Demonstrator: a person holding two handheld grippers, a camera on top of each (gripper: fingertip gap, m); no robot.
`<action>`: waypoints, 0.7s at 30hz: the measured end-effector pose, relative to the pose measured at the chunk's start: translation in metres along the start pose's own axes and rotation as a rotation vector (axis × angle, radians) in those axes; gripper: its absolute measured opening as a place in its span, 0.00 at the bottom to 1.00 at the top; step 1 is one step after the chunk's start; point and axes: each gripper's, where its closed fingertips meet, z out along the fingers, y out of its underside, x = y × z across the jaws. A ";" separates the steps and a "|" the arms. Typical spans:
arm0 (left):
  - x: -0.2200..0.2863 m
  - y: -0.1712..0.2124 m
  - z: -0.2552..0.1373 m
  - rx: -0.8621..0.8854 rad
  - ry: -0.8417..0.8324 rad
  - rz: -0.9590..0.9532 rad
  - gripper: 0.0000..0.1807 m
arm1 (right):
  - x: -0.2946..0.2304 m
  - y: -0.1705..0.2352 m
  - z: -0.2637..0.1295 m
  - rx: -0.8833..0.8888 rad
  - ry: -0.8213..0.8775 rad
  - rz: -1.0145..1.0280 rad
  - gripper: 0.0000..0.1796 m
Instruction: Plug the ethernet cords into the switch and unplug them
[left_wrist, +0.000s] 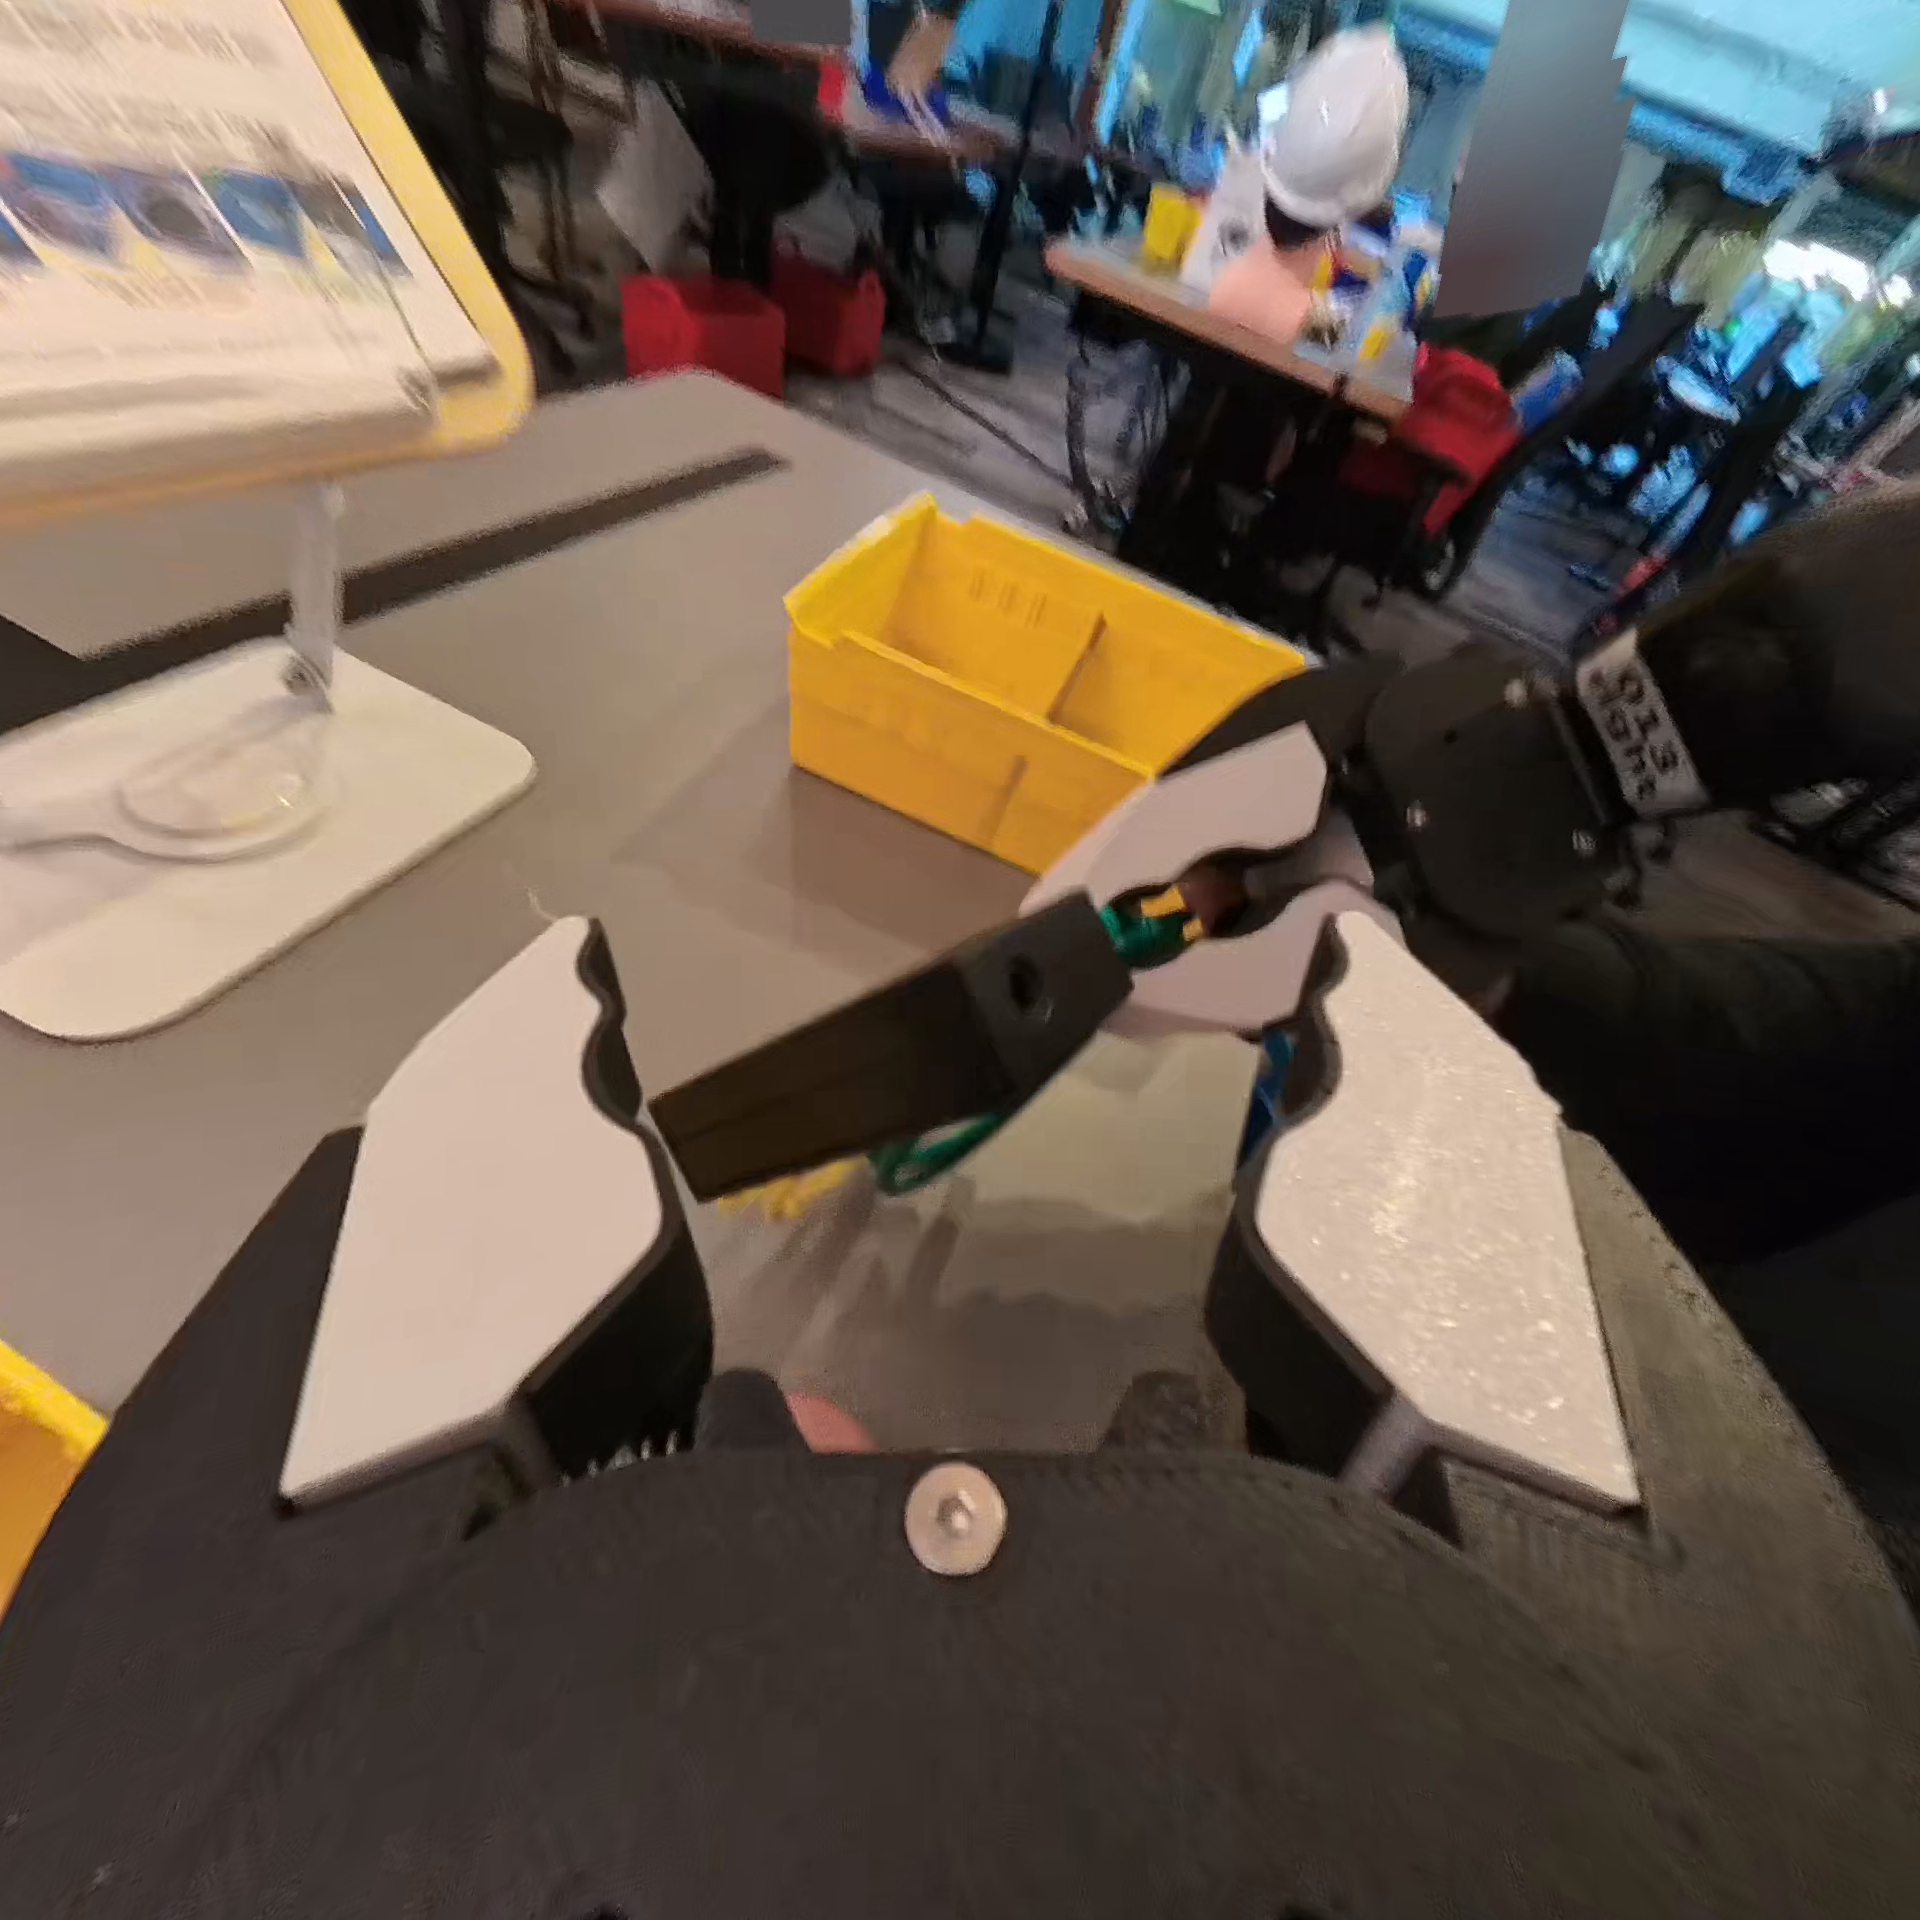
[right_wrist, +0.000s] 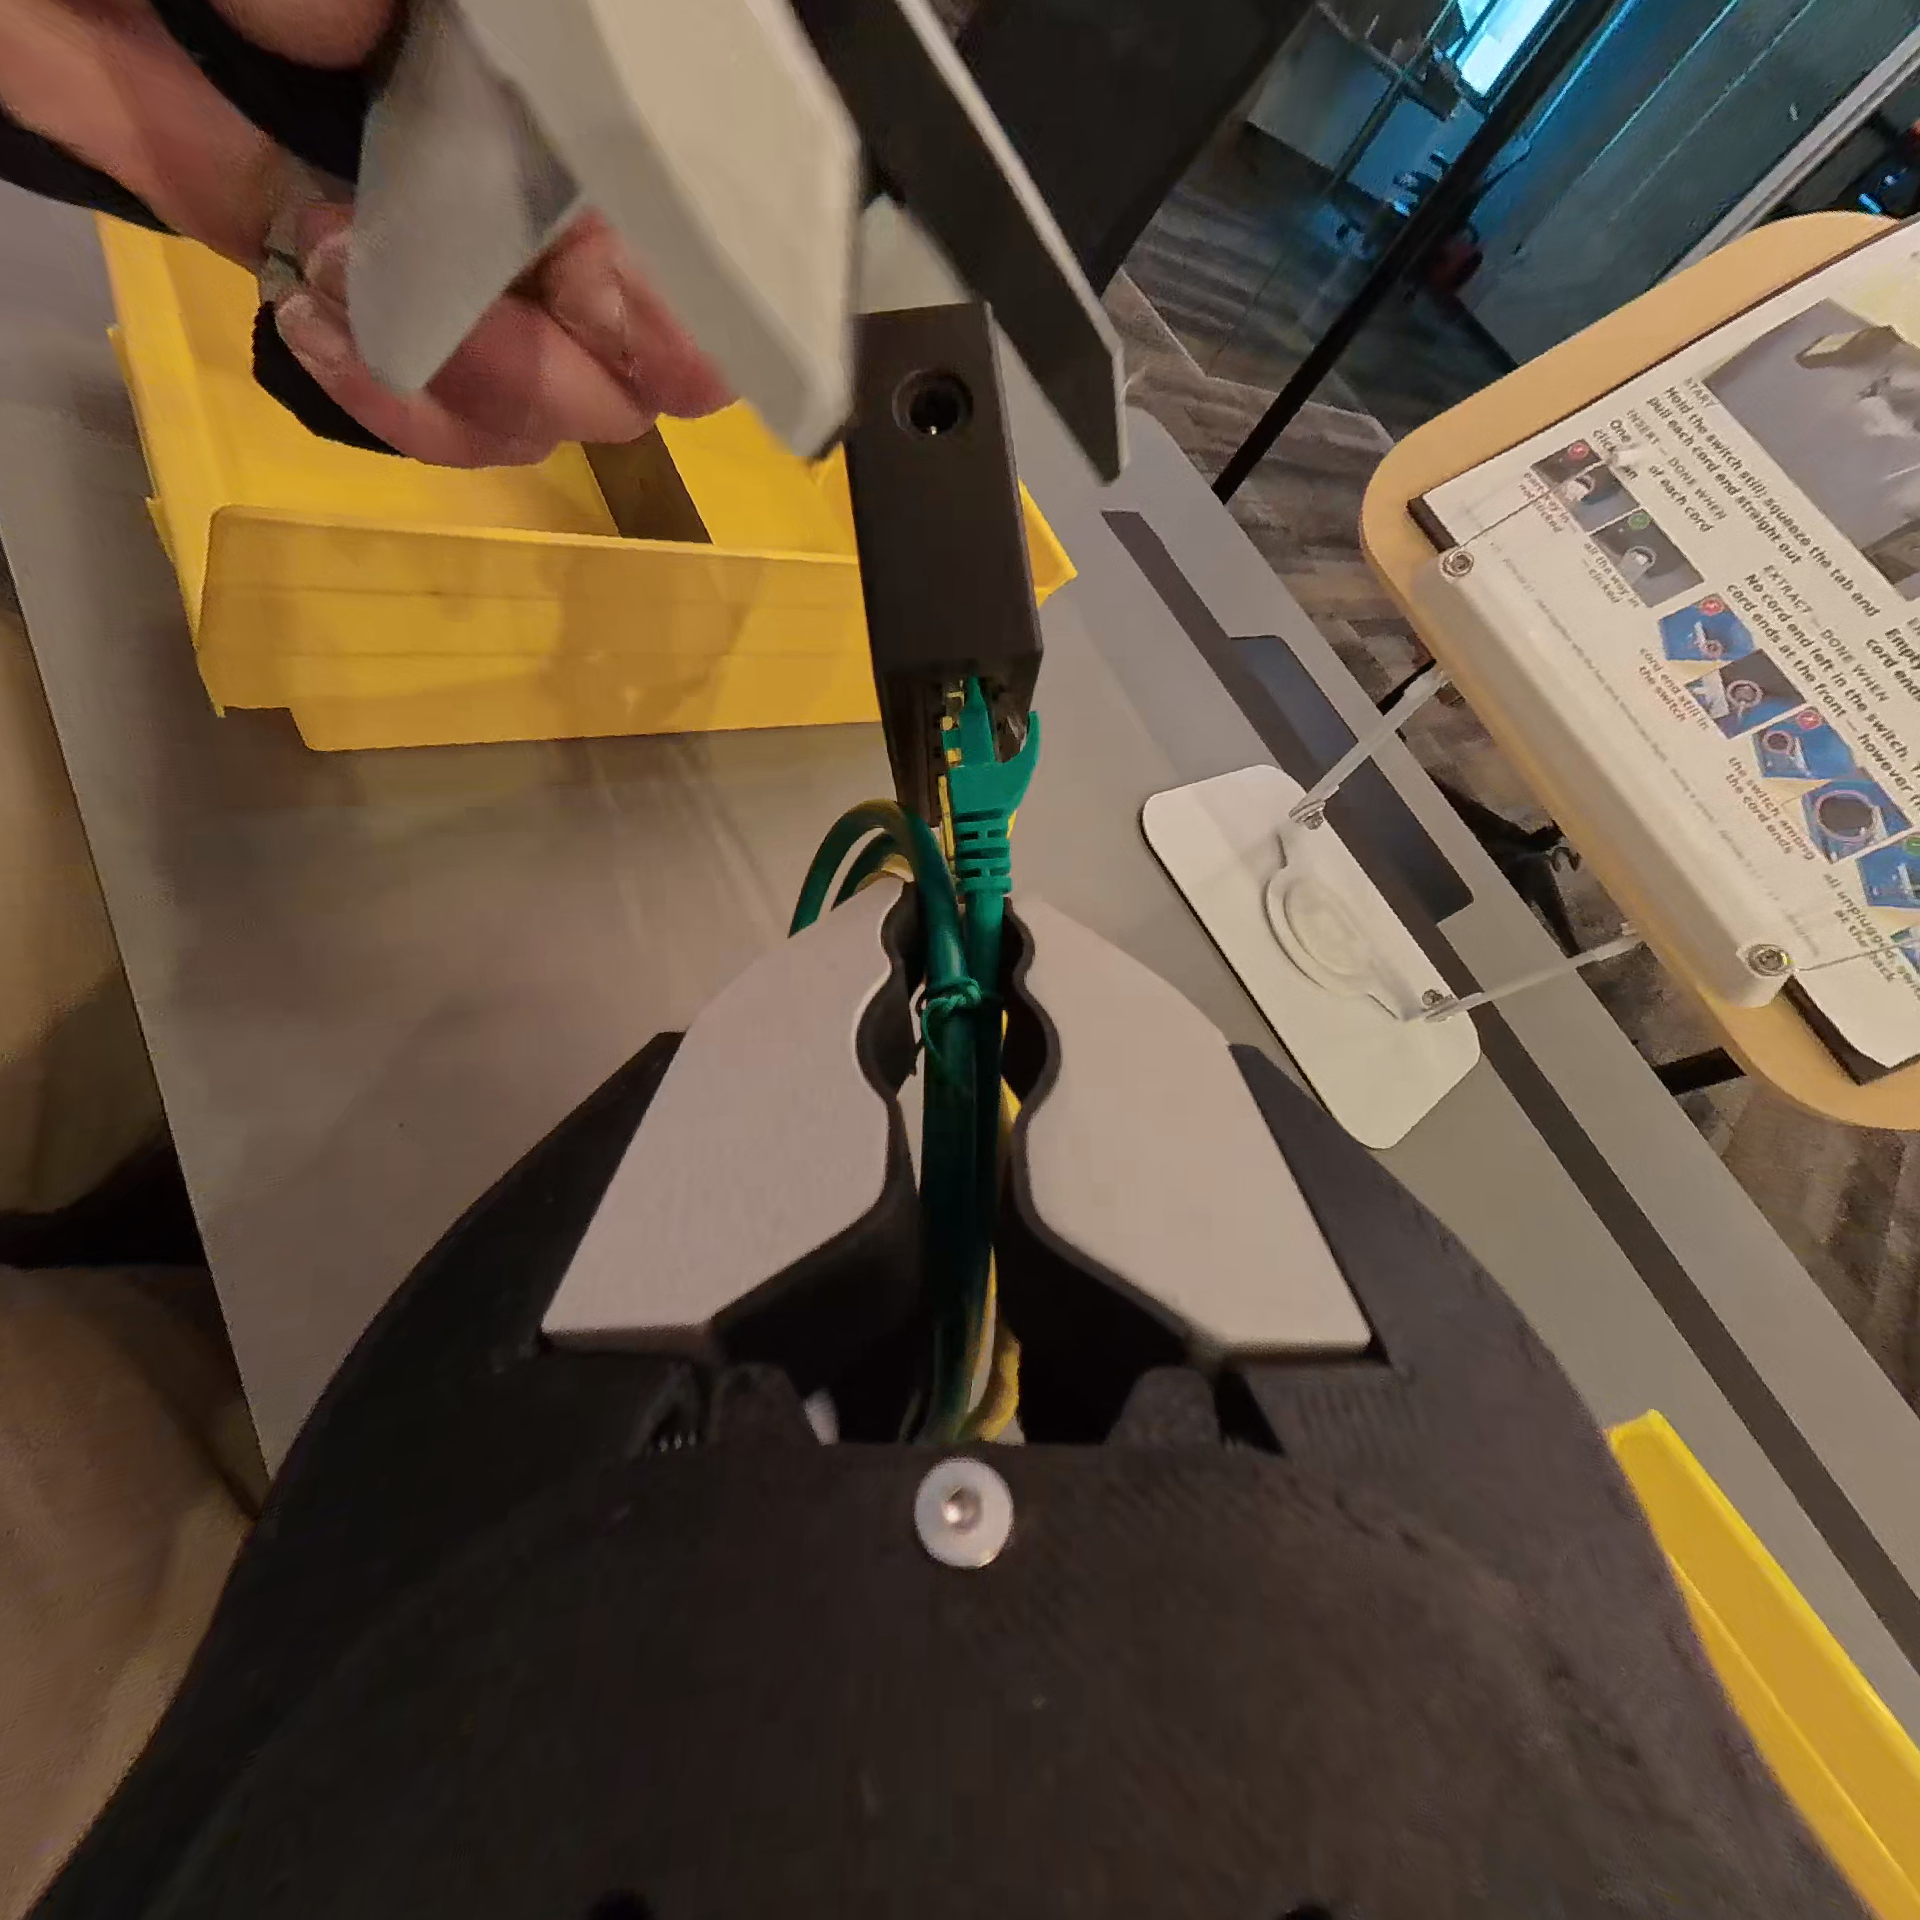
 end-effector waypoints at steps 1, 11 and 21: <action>0.000 0.008 0.001 -0.051 0.021 -0.012 0.70 | 0.001 -0.001 -0.001 0.009 0.003 -0.003 0.06; 0.008 0.015 -0.006 -0.037 -0.049 0.634 0.27 | -0.006 -0.017 -0.015 0.121 -0.120 -0.017 0.06; 0.035 0.015 -0.006 -0.002 -0.095 0.994 0.16 | 0.002 -0.017 -0.030 0.158 -0.138 -0.068 0.09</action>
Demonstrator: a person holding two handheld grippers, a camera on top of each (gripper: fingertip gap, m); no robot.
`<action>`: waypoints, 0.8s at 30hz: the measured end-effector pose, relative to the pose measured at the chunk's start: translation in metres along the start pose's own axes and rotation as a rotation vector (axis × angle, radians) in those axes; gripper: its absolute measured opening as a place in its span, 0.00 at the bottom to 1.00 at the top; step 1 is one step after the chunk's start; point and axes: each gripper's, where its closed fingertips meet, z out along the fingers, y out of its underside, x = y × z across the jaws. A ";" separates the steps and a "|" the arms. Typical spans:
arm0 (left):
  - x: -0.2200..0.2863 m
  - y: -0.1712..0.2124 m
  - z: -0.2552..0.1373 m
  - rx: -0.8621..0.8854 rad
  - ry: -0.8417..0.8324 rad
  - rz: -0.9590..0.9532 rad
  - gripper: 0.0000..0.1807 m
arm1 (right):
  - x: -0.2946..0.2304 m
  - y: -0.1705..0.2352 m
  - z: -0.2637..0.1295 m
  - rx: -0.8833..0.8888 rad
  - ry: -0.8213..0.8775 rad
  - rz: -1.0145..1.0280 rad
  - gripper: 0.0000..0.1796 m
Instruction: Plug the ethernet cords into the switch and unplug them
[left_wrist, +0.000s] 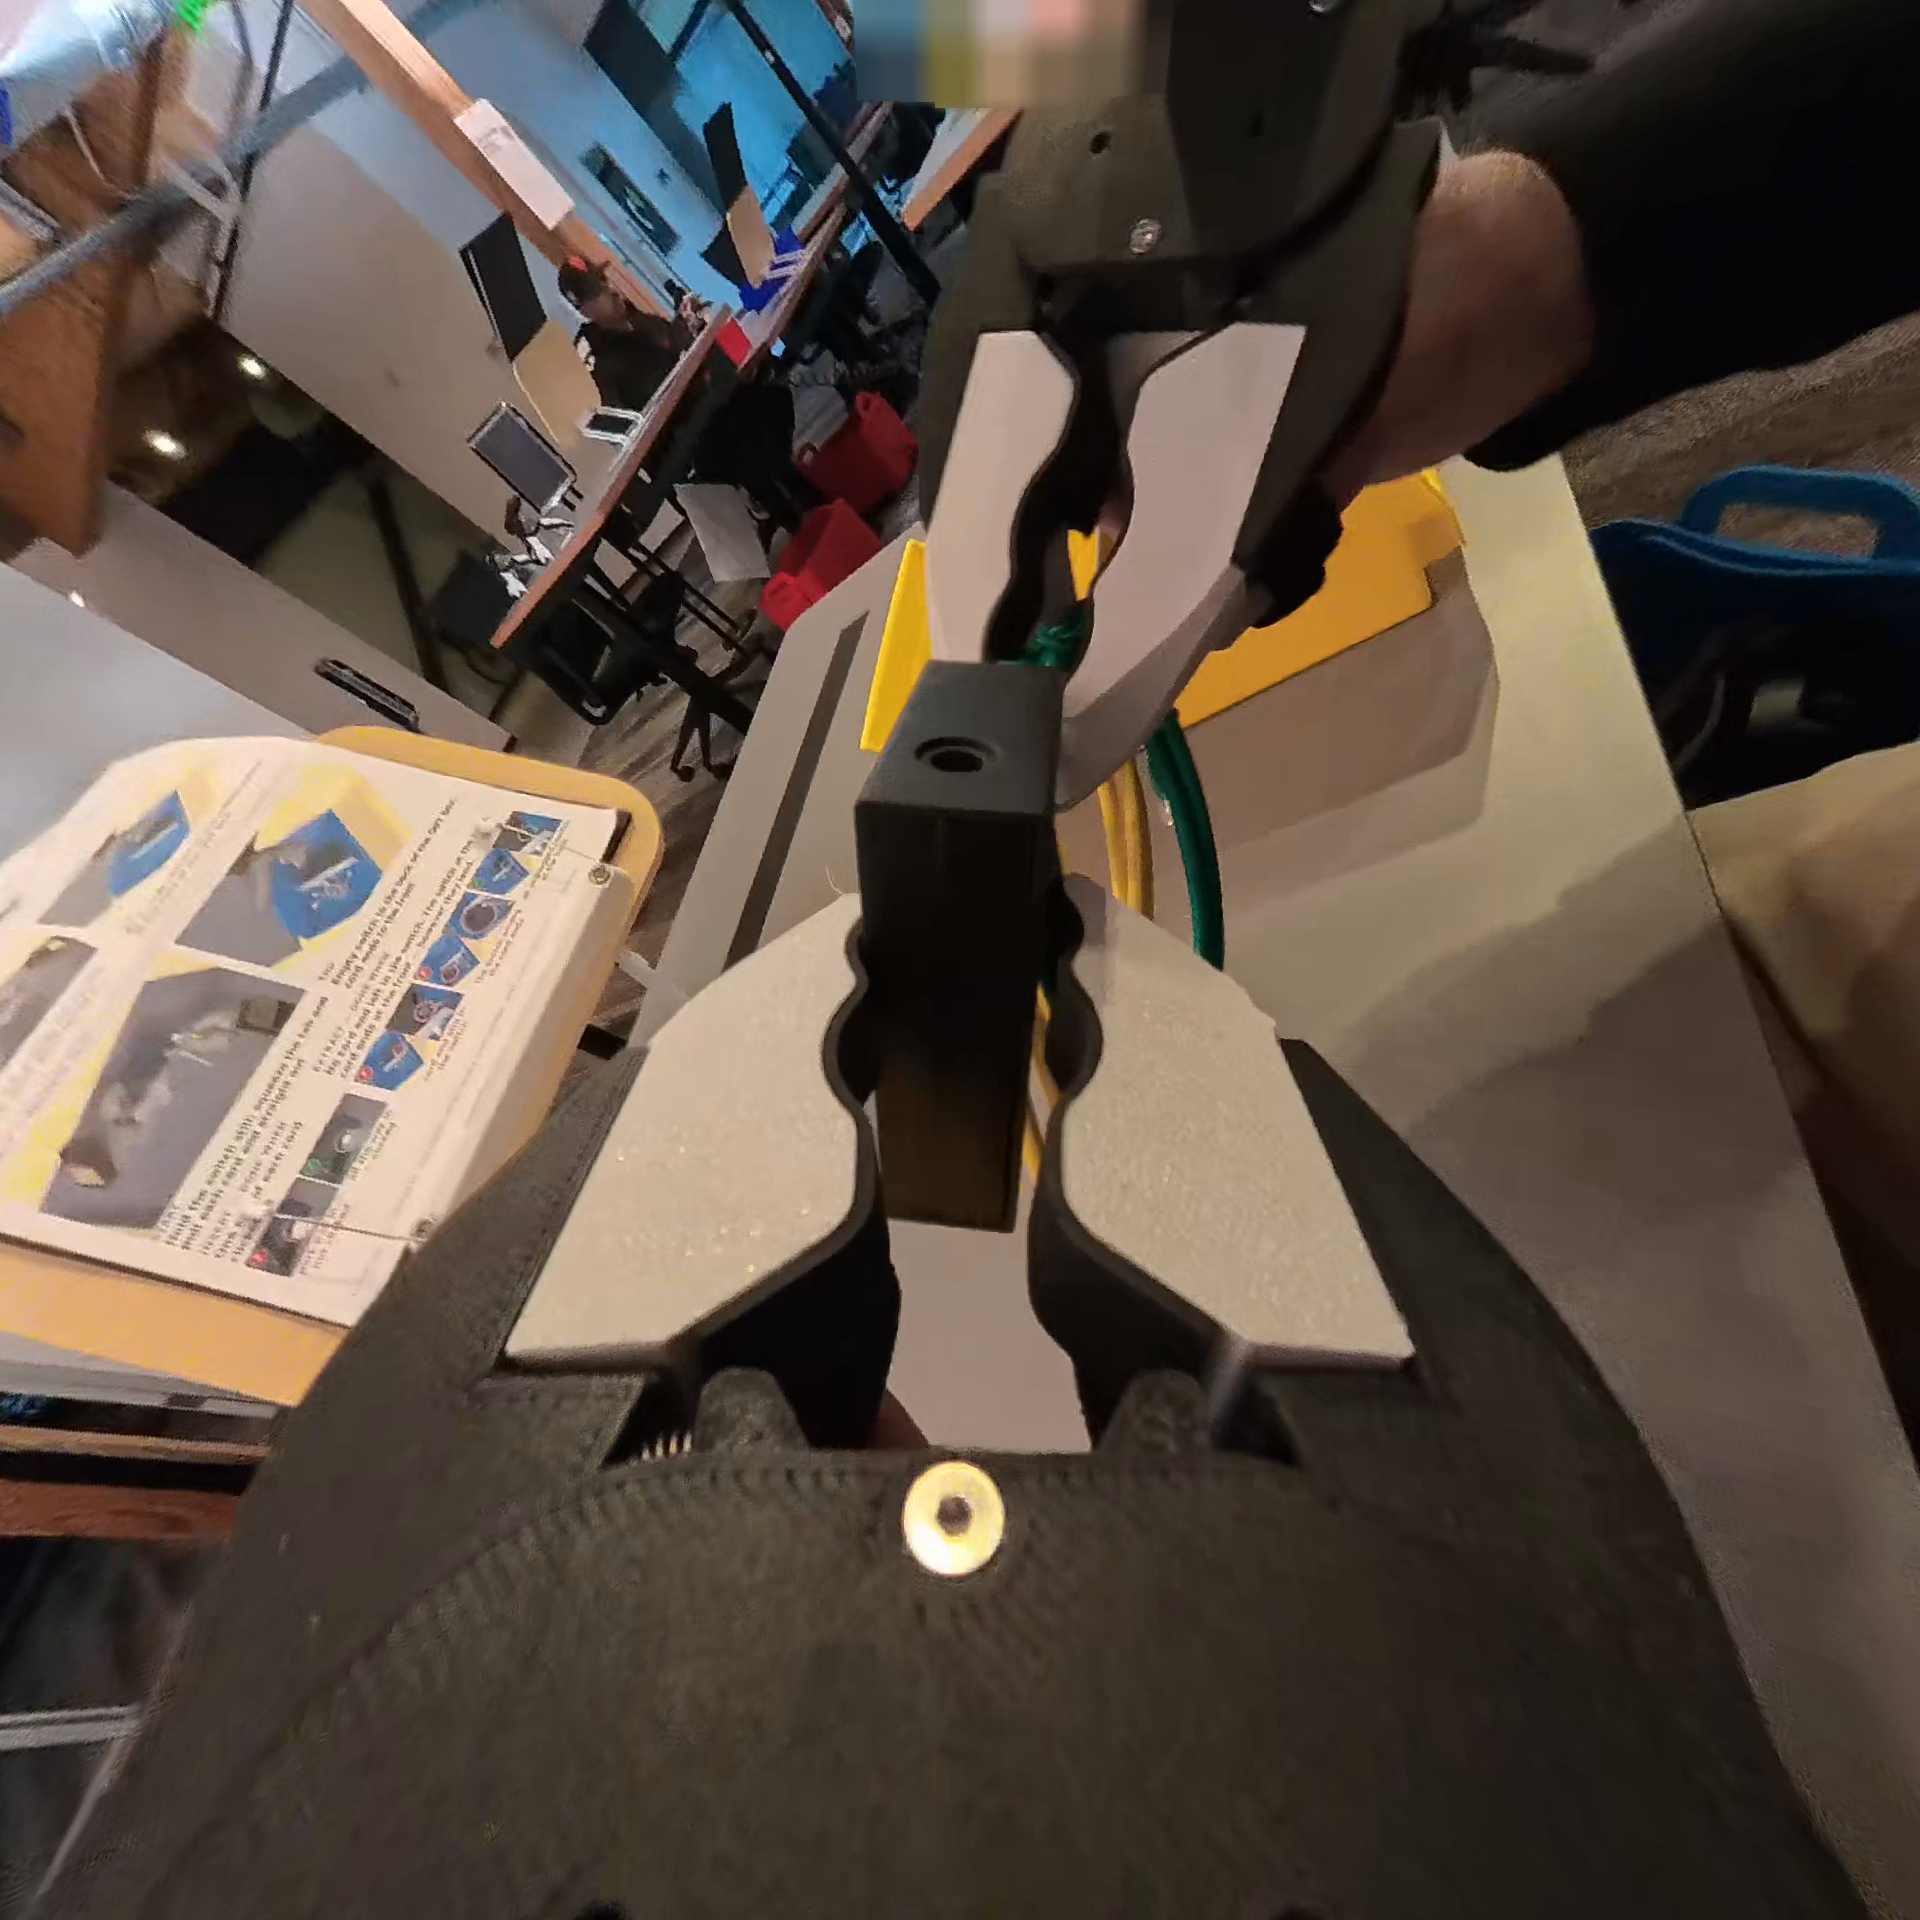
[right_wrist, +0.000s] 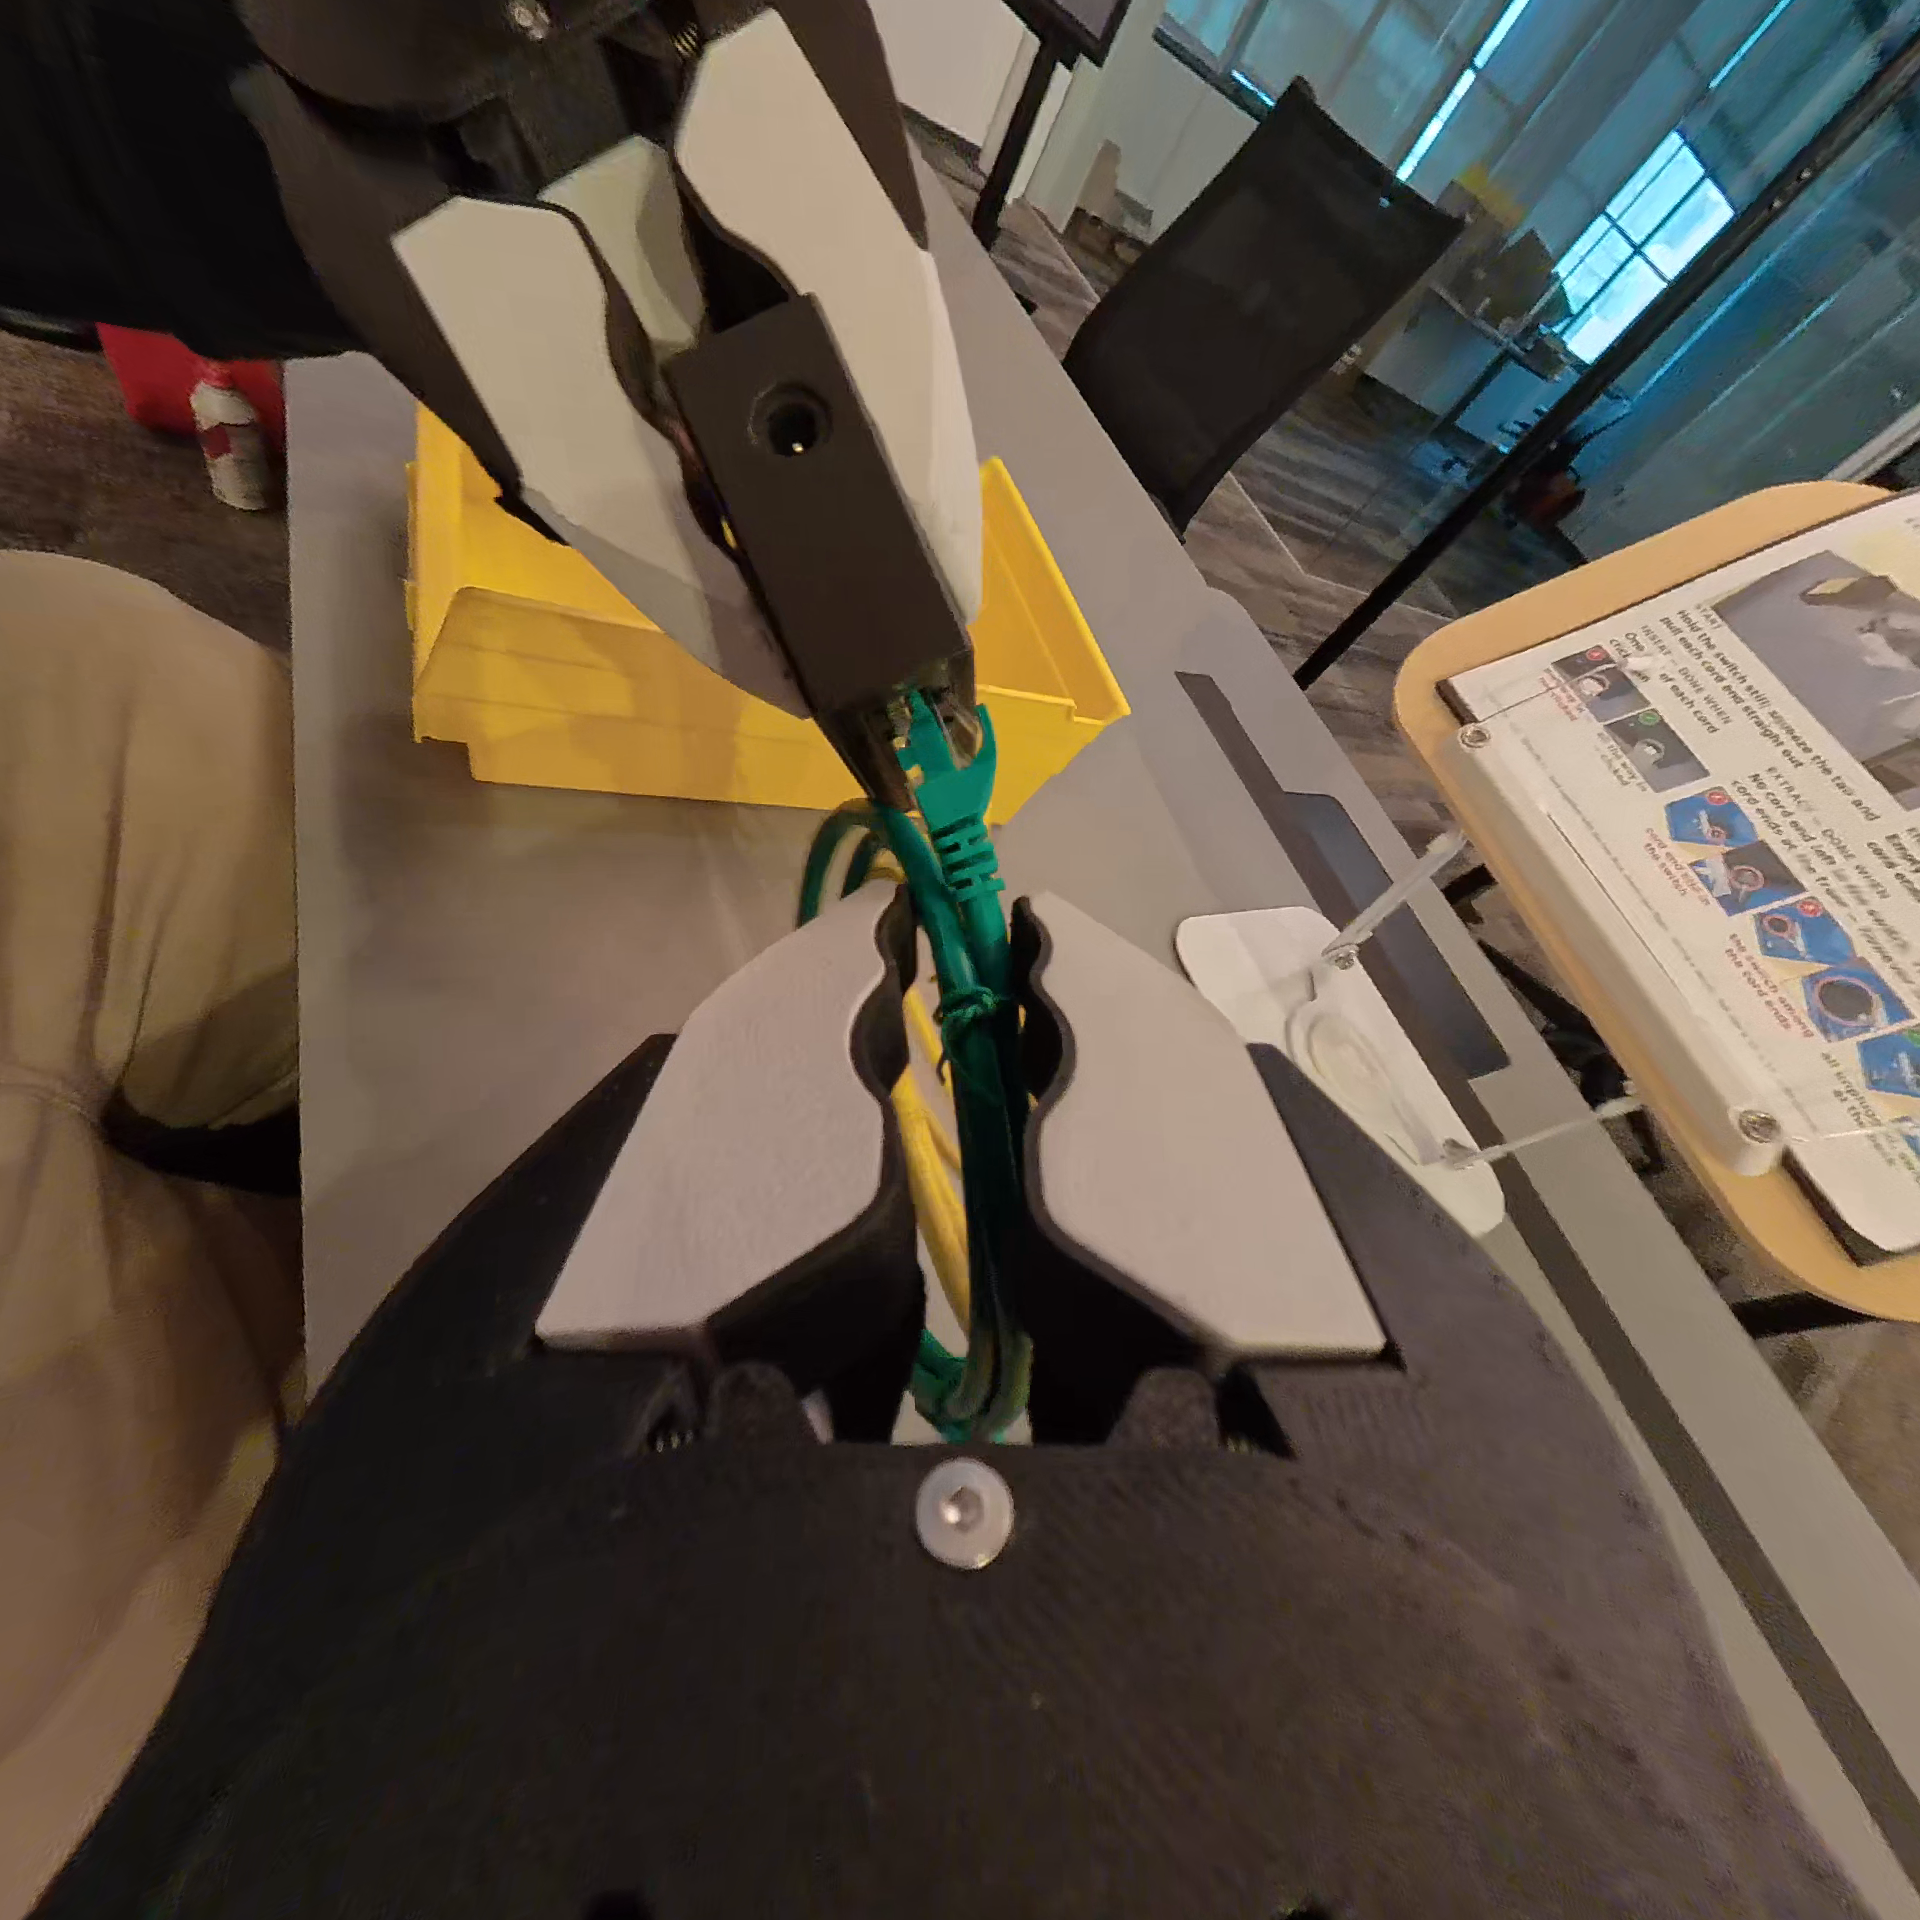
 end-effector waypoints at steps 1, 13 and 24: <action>0.001 -0.002 0.000 -0.001 -0.007 0.014 0.15 | 0.002 0.000 -0.002 -0.005 0.015 -0.017 0.12; 0.008 -0.019 -0.004 0.040 0.005 0.113 0.15 | -0.006 -0.023 -0.014 -0.016 0.032 -0.347 0.15; 0.014 -0.042 -0.013 0.148 0.079 0.077 0.16 | -0.017 -0.040 -0.028 0.017 -0.068 -0.450 0.08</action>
